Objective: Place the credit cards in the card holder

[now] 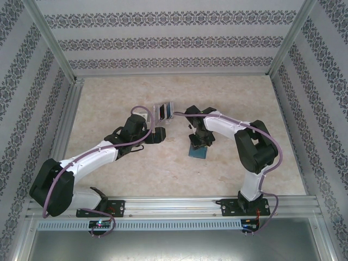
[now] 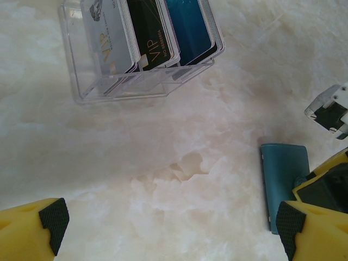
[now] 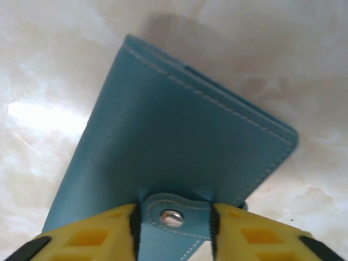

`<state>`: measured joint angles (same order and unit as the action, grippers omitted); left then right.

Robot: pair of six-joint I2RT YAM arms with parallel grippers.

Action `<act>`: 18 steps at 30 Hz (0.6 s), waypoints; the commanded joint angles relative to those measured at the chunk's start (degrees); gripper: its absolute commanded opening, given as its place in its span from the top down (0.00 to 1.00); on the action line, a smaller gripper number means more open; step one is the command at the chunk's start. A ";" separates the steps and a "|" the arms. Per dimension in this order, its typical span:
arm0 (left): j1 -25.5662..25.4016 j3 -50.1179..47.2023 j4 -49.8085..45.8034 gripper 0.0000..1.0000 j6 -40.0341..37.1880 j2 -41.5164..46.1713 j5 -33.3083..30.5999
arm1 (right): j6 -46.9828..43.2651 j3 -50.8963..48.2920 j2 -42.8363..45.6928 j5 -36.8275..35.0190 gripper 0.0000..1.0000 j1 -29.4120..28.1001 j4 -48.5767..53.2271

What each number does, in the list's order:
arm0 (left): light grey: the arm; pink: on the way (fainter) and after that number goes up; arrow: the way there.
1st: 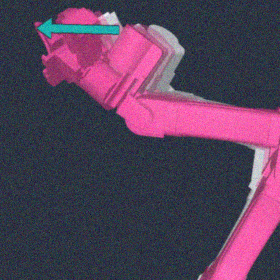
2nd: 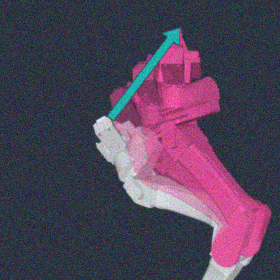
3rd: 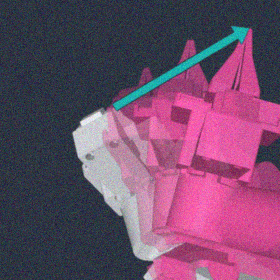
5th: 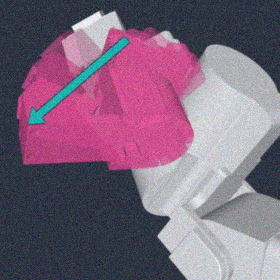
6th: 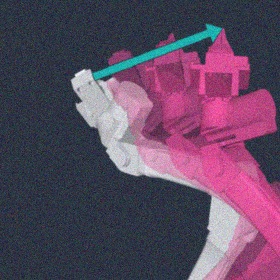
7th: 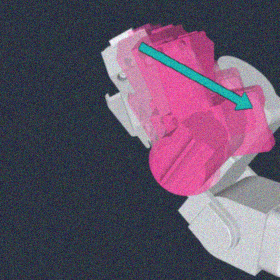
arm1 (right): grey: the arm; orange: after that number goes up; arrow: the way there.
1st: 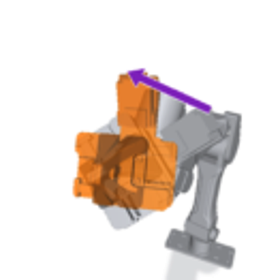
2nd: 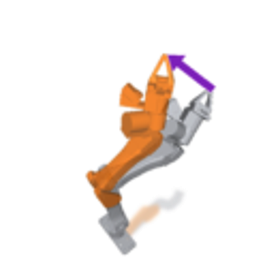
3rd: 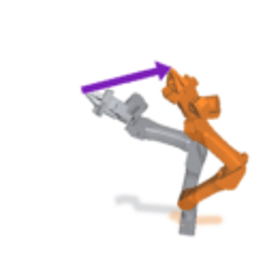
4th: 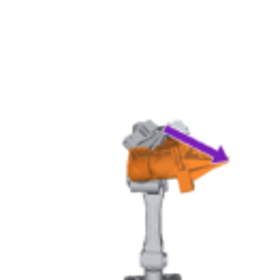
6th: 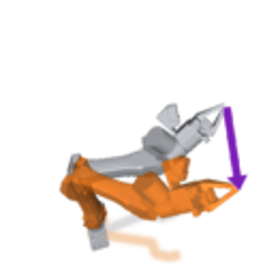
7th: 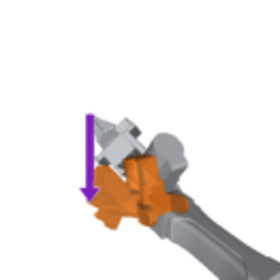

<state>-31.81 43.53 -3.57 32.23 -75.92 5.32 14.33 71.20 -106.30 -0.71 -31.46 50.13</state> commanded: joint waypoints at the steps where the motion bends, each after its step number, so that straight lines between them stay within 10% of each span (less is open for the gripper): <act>1: -0.62 0.52 1.51 0.00 0.26 0.09 -1.10 | -0.71 -0.27 -2.32 -2.44 0.86 -0.62 -0.05; 4: -0.62 1.77 0.46 0.00 -0.24 -0.64 -0.98 | -0.21 -0.01 -0.65 -0.60 1.00 -0.73 -0.42; 18: -0.66 3.40 4.14 0.02 2.63 -3.15 6.61 | 0.60 0.44 16.15 5.77 1.00 -1.05 -8.39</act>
<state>-31.83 44.77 -1.67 33.17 -77.97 8.88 14.44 71.57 -92.82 2.66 -31.79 45.12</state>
